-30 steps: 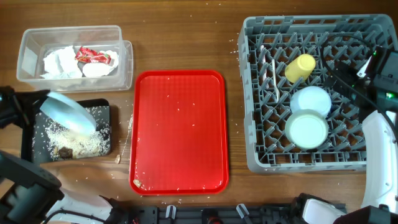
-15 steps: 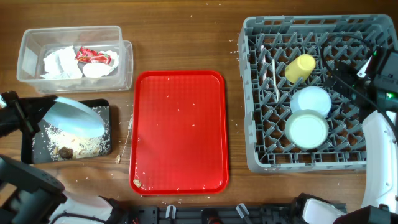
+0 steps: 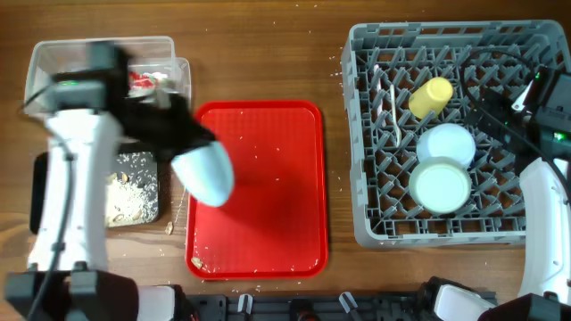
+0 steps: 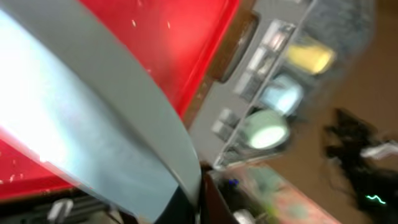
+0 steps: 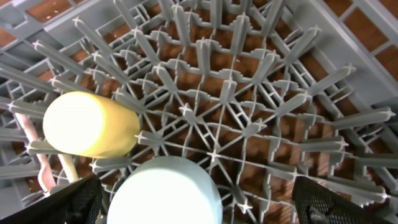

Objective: Sort waste into correct bins and load items into the dishwasher rack
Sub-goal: 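Set the emptied plate back on the red tray and release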

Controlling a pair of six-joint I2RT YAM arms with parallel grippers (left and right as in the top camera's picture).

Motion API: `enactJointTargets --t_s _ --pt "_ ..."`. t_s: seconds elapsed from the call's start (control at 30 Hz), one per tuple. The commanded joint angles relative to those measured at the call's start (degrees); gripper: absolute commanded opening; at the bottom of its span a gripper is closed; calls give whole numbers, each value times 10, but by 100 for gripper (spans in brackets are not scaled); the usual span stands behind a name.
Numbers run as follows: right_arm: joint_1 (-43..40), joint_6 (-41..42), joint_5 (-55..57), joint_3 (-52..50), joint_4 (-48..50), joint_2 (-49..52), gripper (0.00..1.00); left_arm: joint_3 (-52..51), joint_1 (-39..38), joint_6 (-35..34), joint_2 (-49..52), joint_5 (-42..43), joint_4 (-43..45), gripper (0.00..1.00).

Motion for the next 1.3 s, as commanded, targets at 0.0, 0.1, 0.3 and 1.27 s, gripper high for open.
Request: enactJointTargets --t_s 0.0,0.1,0.3,1.27 --pt "-1 -7 -4 9 2 5 100 1 -163 -198 0 -191 57 4" --pt "-1 -8 -4 9 2 5 100 1 -301 -267 53 -251 115 4" --pt "-1 -7 -4 9 2 5 100 1 -398 -323 184 -334 168 4" --pt "450 49 -227 21 -63 -41 100 40 -9 -301 -120 -545 -30 100"
